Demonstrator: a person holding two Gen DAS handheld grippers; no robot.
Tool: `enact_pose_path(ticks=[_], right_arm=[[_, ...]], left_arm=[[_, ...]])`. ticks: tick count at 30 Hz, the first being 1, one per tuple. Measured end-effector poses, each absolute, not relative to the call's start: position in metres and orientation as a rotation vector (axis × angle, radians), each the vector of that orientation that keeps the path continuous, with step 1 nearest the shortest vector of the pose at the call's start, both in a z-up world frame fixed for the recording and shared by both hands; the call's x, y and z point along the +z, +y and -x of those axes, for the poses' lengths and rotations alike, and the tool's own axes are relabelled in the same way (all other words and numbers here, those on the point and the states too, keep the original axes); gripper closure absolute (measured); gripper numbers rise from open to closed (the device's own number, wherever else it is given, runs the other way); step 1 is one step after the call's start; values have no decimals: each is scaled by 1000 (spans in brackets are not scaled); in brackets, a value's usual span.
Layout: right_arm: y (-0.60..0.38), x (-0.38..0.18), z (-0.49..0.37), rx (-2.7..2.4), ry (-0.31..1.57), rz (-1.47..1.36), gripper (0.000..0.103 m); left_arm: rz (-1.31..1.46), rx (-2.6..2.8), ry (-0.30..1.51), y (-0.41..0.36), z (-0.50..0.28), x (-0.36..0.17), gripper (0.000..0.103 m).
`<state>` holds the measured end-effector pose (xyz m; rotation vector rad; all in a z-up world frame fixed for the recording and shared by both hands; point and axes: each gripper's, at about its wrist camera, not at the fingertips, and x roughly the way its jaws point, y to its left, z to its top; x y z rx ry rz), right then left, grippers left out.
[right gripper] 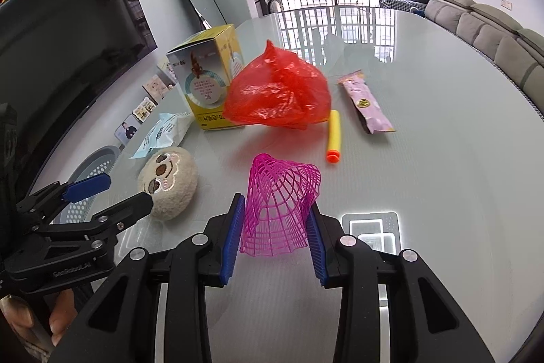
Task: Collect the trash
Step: 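Grasp the pink shuttlecock with the right gripper while the left gripper grasps the beige plush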
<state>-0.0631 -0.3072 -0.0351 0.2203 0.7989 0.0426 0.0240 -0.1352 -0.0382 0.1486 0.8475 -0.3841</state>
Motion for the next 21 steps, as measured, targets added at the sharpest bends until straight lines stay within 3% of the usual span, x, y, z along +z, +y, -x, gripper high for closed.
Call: enact_pose_path(ticks=[14, 17, 18, 21], right_arm=[[-314, -35, 76, 1, 792, -225, 68], [-310, -35, 77, -4, 791, -218, 68], [-309, -35, 77, -7, 791, -215, 68], [-306, -35, 78, -10, 795, -214, 68]], left_arm=[[-191, -345, 826, -165, -47, -52, 22], [-196, -334, 817, -167, -49, -55, 32], [-201, -331, 812, -167, -49, -55, 41], [-199, -336, 804, -165, -47, -55, 46]])
